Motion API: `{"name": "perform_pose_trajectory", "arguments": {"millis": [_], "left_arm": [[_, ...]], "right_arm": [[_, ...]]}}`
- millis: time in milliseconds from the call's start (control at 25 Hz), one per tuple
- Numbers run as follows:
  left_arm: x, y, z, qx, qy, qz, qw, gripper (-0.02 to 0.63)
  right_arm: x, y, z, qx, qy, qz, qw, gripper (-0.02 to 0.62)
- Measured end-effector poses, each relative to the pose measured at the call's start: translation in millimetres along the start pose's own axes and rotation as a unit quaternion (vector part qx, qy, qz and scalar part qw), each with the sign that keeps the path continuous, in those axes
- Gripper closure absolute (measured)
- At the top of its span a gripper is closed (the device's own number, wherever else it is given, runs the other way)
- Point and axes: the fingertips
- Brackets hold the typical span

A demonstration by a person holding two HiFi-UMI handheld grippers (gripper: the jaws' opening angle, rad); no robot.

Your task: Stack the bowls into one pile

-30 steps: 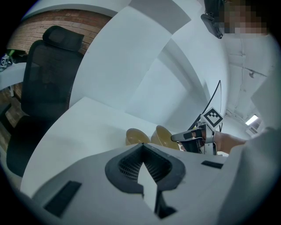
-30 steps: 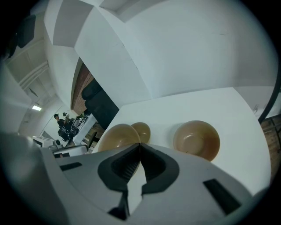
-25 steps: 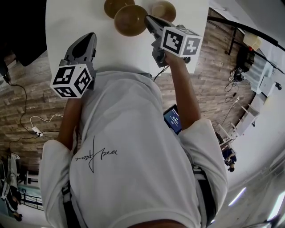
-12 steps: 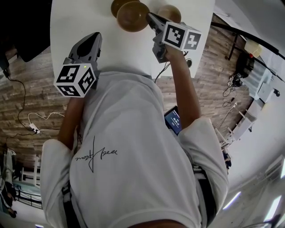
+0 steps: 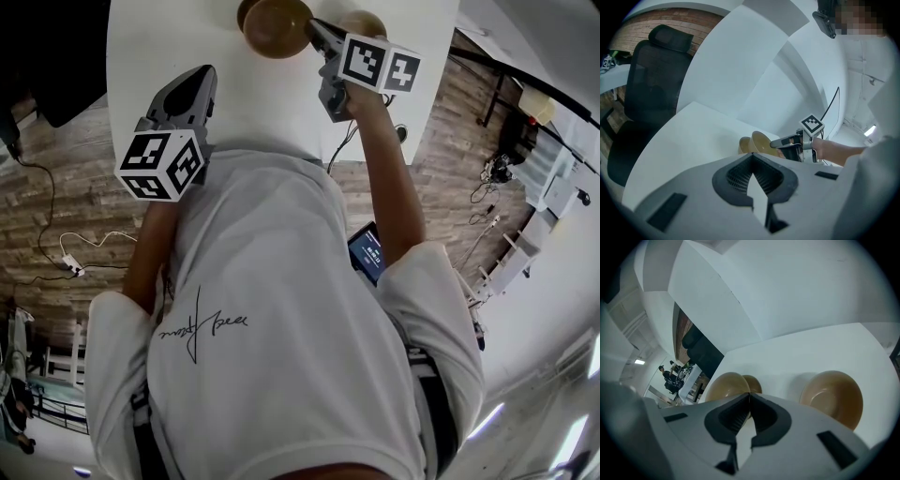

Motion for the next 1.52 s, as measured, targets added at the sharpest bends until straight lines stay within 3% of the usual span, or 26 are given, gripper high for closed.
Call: {"name": "perform_pose_trajectory", "arguments": {"millis": [440, 720, 1280, 1520], "left_arm": [[-3.9, -2.8, -4.6, 0.013, 0.0, 0.001, 0.9999, 0.603], [-6.3, -10.9, -2.8, 0.043, 0.011, 0.013, 0.9989, 0.603], [-5.2, -12.3, -5.6, 0.05, 0.021, 0.016, 0.9984, 0.603], [-7.3, -13.5, -3.3, 0.05, 0.025, 0.017, 0.9983, 0.603]], "right_arm": [[-13.8, -1.5, 2.1, 0.008, 0.009, -0.011, 1.0, 0.578], [-19.0, -3.3, 4.3, 0.014, 0.019, -0.016, 1.0, 0.577], [-24.5, -4.7, 8.6, 0.056, 0.052, -0.03, 0.997, 0.569], [-17.3, -11.8, 11.4, 0.067, 0.065, -0.019, 0.995, 0.535]]}}
Point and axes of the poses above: the fingertips, and each gripper's own axes: x backward along the fingers, z to its right, y out of its underside, and after that the axes turned 10 degrees about x, right-handed
